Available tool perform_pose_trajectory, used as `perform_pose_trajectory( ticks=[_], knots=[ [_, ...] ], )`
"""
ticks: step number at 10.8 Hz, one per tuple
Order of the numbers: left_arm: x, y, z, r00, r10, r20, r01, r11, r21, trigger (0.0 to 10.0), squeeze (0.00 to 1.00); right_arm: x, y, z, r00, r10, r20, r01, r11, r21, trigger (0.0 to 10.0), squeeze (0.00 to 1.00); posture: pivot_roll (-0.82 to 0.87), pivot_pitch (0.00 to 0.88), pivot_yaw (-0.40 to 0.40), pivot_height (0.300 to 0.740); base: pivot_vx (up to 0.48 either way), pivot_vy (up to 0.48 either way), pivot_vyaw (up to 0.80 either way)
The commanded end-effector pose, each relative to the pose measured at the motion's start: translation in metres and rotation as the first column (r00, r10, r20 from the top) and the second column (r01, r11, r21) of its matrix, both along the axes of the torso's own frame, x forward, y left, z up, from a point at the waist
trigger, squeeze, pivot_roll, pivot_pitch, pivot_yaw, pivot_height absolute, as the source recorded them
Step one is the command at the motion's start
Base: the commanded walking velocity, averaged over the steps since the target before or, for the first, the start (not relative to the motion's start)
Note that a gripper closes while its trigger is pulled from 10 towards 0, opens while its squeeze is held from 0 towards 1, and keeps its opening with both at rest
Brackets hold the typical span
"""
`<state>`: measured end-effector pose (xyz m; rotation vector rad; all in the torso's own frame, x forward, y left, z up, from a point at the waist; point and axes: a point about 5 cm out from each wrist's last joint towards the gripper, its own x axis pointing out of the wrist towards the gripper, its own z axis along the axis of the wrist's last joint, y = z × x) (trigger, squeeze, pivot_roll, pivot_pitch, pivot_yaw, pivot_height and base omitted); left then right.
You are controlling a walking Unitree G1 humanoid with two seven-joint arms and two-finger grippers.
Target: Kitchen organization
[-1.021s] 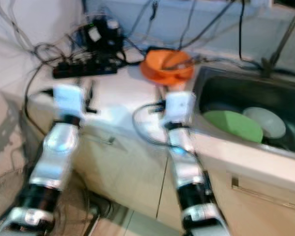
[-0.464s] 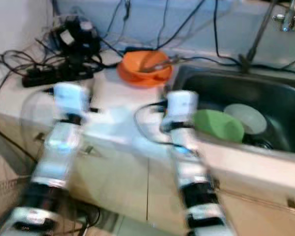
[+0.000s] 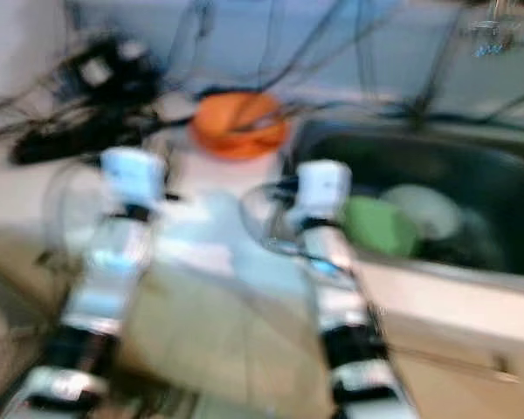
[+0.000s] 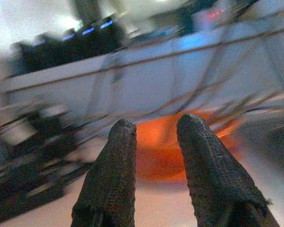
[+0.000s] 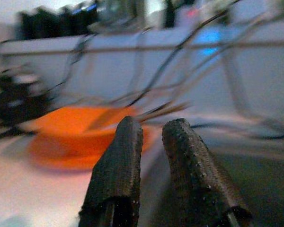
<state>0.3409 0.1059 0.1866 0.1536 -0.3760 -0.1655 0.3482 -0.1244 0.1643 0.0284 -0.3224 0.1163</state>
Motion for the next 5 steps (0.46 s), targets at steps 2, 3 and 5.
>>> perform_pose_trajectory(
  ticks=[2, 3, 5],
  knots=[
    [0.0017, 0.0120, 0.0049, 1.000, 0.024, 0.012, -0.024, 1.000, 0.002, 10.0, 0.00, -0.0001, 0.0128, 0.0045, 0.999, 0.033, 0.015, -0.033, 0.999, 0.012, 10.0, 0.00, 0.14, 0.012, 0.024, 0.740, 0.283, 0.000, 0.00],
    [0.0018, 0.0115, 0.0054, 1.000, 0.019, 0.012, -0.019, 1.000, 0.003, 10.0, 0.00, 0.0001, 0.0121, 0.0044, 0.999, 0.030, 0.015, -0.030, 0.999, 0.011, 10.0, 0.00, 0.14, 0.013, 0.024, 0.740, 0.285, 0.000, 0.00],
    [0.0017, 0.0100, 0.0060, 1.000, 0.007, 0.010, -0.007, 1.000, 0.005, 10.0, 0.00, 0.0003, 0.0116, 0.0038, 1.000, 0.025, 0.012, -0.025, 1.000, 0.009, 10.0, 0.00, 0.14, 0.014, 0.025, 0.740, 0.281, 0.000, 0.00]
  ],
)
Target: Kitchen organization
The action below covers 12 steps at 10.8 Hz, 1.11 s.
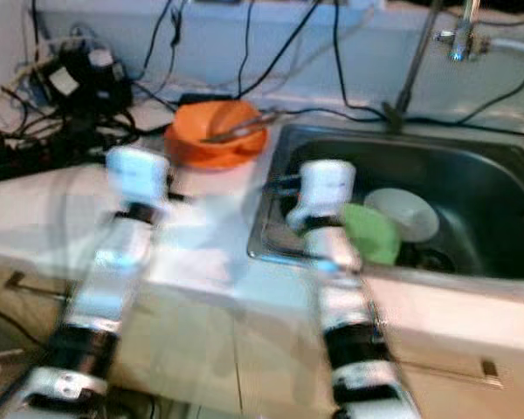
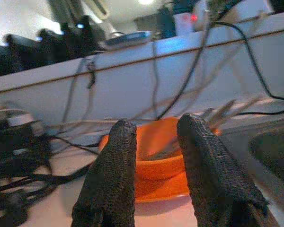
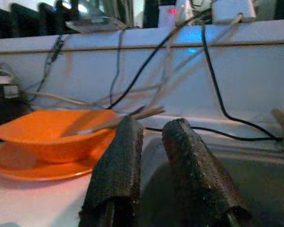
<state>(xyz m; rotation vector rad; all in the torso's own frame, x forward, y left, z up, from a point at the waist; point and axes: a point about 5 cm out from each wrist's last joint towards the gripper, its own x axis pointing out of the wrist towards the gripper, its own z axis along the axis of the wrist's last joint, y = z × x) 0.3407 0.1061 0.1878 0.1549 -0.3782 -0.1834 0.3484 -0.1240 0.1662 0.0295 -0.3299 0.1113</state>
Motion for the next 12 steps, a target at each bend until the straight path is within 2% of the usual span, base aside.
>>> perform_pose_trajectory(
  ticks=[1, 8, 10, 12],
  knots=[
    [0.0020, 0.0091, 0.0051, 1.000, 0.020, 0.009, -0.020, 1.000, 0.001, 10.0, 0.00, 0.0001, 0.0111, 0.0017, 1.000, 0.029, 0.004, -0.029, 1.000, 0.007, 10.0, 0.00, 0.14, 0.013, 0.026, 0.740, 0.285, 0.000, 0.00],
    [0.0016, 0.0074, 0.0070, 1.000, 0.004, 0.011, -0.005, 1.000, 0.003, 10.0, 0.00, -0.0003, 0.0131, 0.0003, 0.999, 0.032, -0.001, -0.032, 0.999, 0.002, 10.0, 0.00, 0.15, 0.013, 0.024, 0.740, 0.284, 0.000, 0.00],
    [0.0005, 0.0032, 0.0086, 0.999, -0.039, 0.008, 0.039, 0.999, -0.002, 10.0, 0.00, -0.0001, 0.0134, 0.0001, 1.000, 0.031, -0.002, -0.031, 1.000, 0.001, 10.0, 0.00, 0.15, 0.014, 0.024, 0.740, 0.000, 0.000, 0.00],
    [0.0056, 0.0029, 0.0123, 0.993, -0.096, -0.071, 0.096, 0.995, -0.007, 10.0, 0.00, -0.0002, 0.0139, -0.0002, 1.000, 0.029, -0.003, -0.029, 1.000, 0.001, 10.0, 0.00, 0.15, 0.015, 0.028, 0.740, 0.000, 0.000, 0.00]
  ],
)
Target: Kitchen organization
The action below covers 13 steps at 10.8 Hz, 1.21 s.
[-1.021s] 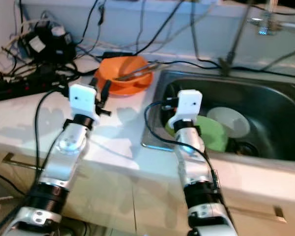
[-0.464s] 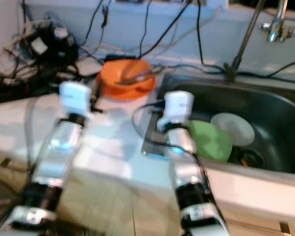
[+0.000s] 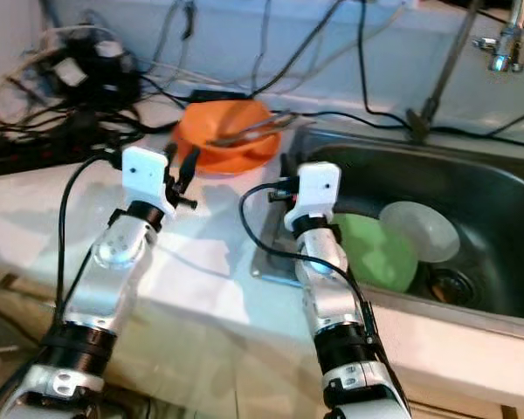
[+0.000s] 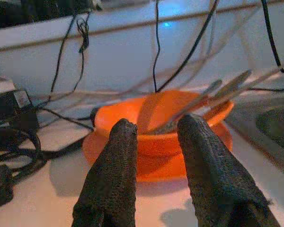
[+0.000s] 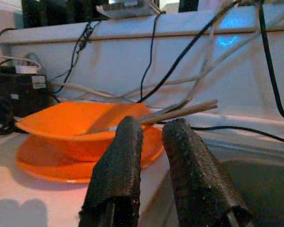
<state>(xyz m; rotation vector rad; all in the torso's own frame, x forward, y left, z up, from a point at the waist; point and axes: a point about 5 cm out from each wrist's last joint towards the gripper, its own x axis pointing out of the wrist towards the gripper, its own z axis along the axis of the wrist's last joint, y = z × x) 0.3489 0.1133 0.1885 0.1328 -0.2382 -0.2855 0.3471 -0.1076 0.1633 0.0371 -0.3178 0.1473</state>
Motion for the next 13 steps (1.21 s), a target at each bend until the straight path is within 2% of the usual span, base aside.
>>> perform_pose_trajectory(
  ticks=[1, 2, 3, 4, 5, 6, 8, 12, 13],
  knots=[
    [0.003, -0.002, 0.011, 0.999, -0.034, -0.013, 0.034, 0.999, 0.008, 10.0, 0.00, 0.001, -0.003, 0.002, 1.000, -0.009, 0.007, 0.009, 1.000, 0.001, 10.0, 0.00, 0.15, 0.013, 0.031, 0.740, 0.000, 0.000, 0.00],
    [0.010, 0.002, 0.011, 0.992, -0.062, -0.108, 0.062, 0.998, 0.003, 10.0, 0.00, 0.001, -0.003, 0.002, 1.000, -0.011, 0.006, 0.011, 1.000, 0.002, 10.0, 0.00, 0.15, 0.011, 0.033, 0.740, 0.000, 0.000, 0.00],
    [0.015, 0.002, 0.011, 0.981, -0.100, -0.164, 0.098, 0.995, -0.023, 10.0, 0.00, 0.001, -0.002, 0.002, 1.000, -0.011, 0.006, 0.011, 1.000, 0.002, 10.0, 0.00, 0.15, 0.009, 0.037, 0.740, 0.000, 0.000, 0.00],
    [0.020, 0.002, 0.005, 0.956, -0.137, -0.259, 0.132, 0.991, -0.037, 10.0, 0.00, 0.001, 0.000, 0.002, 1.000, -0.010, 0.006, 0.010, 1.000, 0.003, 10.0, 0.00, 0.15, 0.007, 0.043, 0.740, 0.000, 0.000, 0.00],
    [0.023, 0.003, 0.002, 0.943, -0.147, -0.298, 0.141, 0.989, -0.043, 10.0, 0.00, 0.001, 0.000, 0.001, 1.000, -0.009, 0.006, 0.009, 1.000, 0.003, 10.0, 0.00, 0.15, 0.005, 0.048, 0.740, 0.000, 0.000, 0.00],
    [0.029, 0.006, 0.004, 0.935, -0.139, -0.327, 0.121, 0.990, -0.074, 10.0, 1.00, 0.000, 0.001, 0.001, 1.000, -0.011, 0.005, 0.011, 1.000, 0.004, 10.0, 0.00, 0.14, 0.006, 0.054, 0.740, 0.000, 0.000, 0.00],
    [0.048, 0.010, 0.007, 0.911, -0.095, -0.400, 0.069, 0.994, -0.079, 10.0, 1.00, -0.003, 0.001, -0.002, 1.000, -0.017, 0.003, 0.017, 1.000, 0.009, 10.0, 0.00, 0.13, 0.008, 0.069, 0.740, 0.000, 0.000, 0.00],
    [0.063, 0.011, 0.009, 0.884, -0.058, -0.464, 0.044, 0.998, -0.041, 10.0, 1.00, -0.013, 0.004, -0.008, 1.000, -0.022, -0.008, 0.022, 1.000, 0.017, 10.0, 0.00, 0.10, 0.042, 0.099, 0.740, 0.000, 0.000, 0.00],
    [0.064, 0.012, 0.012, 0.888, -0.054, -0.457, 0.041, 0.998, -0.037, 10.0, 1.00, -0.015, 0.003, -0.008, 1.000, -0.026, -0.009, 0.026, 0.999, 0.019, 10.0, 0.00, 0.09, 0.055, 0.107, 0.740, 0.000, 0.000, 0.00]
  ],
)
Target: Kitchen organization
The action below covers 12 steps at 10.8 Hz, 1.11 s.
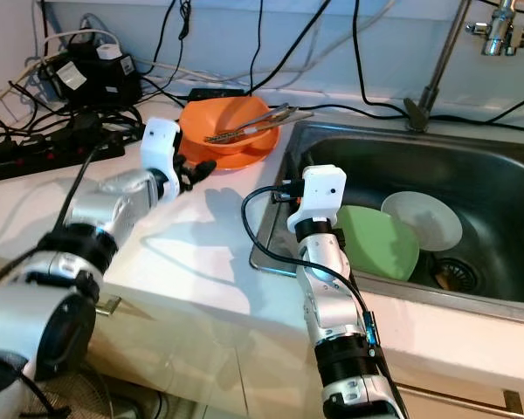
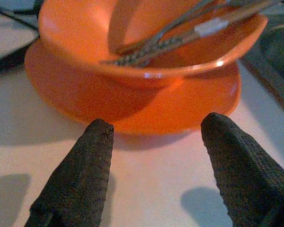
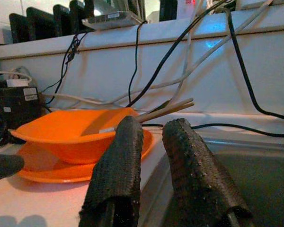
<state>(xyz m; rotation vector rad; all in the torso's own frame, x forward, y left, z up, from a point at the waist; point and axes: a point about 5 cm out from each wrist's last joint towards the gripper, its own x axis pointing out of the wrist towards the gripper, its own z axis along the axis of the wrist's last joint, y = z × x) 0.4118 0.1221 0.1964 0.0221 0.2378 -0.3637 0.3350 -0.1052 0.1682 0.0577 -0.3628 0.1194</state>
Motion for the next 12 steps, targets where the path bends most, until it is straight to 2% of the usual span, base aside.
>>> perform_pose_trajectory(
  ticks=[1, 2, 3, 5, 7, 8, 9, 12],
  knots=[
    [0.003, 0.002, 0.009, 1.000, 0.005, 0.028, -0.006, 1.000, 0.013, 10.0, 1.00, -0.004, -0.001, -0.013, 0.999, -0.008, -0.053, 0.008, 1.000, -0.006, 10.0, 0.00, 0.09, 0.062, 0.109, 0.740, 0.000, 0.000, 0.00],
    [0.005, 0.001, 0.013, 0.999, -0.001, 0.042, 0.000, 1.000, 0.020, 10.0, 1.00, -0.006, -0.002, -0.014, 0.998, -0.015, -0.058, 0.015, 1.000, -0.006, 10.0, 0.00, 0.08, 0.067, 0.113, 0.740, 0.000, 0.000, 0.00],
    [0.006, -0.001, 0.014, 0.999, -0.003, 0.046, 0.001, 0.999, 0.040, 10.0, 0.00, -0.009, -0.003, -0.015, 0.998, -0.022, -0.062, 0.022, 1.000, -0.006, 10.0, 0.00, 0.07, 0.079, 0.121, 0.740, 0.000, 0.000, 0.00],
    [0.007, -0.005, 0.016, 0.998, -0.001, 0.062, -0.001, 0.999, 0.038, 10.0, 0.00, -0.015, -0.008, -0.011, 0.998, -0.040, -0.053, 0.040, 0.999, -0.009, 10.0, 0.00, 0.04, 0.100, 0.130, 0.740, 0.000, 0.000, 0.00],
    [0.007, -0.009, 0.016, 0.997, -0.007, 0.071, 0.005, 1.000, 0.030, 10.0, 0.00, -0.009, -0.027, 0.019, 0.995, -0.095, -0.013, 0.094, 0.994, -0.052, 10.0, 0.00, 0.00, 0.119, 0.123, 0.740, 0.000, 0.000, 0.00],
    [0.007, -0.012, 0.014, 0.997, -0.013, 0.078, 0.011, 1.000, 0.026, 10.0, 0.00, 0.000, -0.042, 0.039, 0.987, -0.153, -0.050, 0.148, 0.984, -0.098, 10.0, 0.00, -0.03, 0.124, 0.104, 0.740, 0.000, 0.000, 0.00],
    [0.006, -0.013, 0.013, 0.997, -0.012, 0.082, 0.010, 1.000, 0.020, 10.0, 0.00, 0.003, -0.048, 0.047, 0.981, -0.174, -0.084, 0.165, 0.981, -0.103, 10.0, 0.00, -0.03, 0.120, 0.095, 0.740, 0.000, 0.000, 0.00],
    [0.008, -0.013, 0.019, 0.993, 0.005, 0.118, -0.007, 1.000, 0.013, 10.0, 0.00, 0.017, -0.051, 0.051, 0.964, -0.172, -0.204, 0.154, 0.983, -0.102, 10.0, 0.00, -0.03, 0.095, 0.068, 0.740, 0.000, 0.000, 0.00]
  ],
)
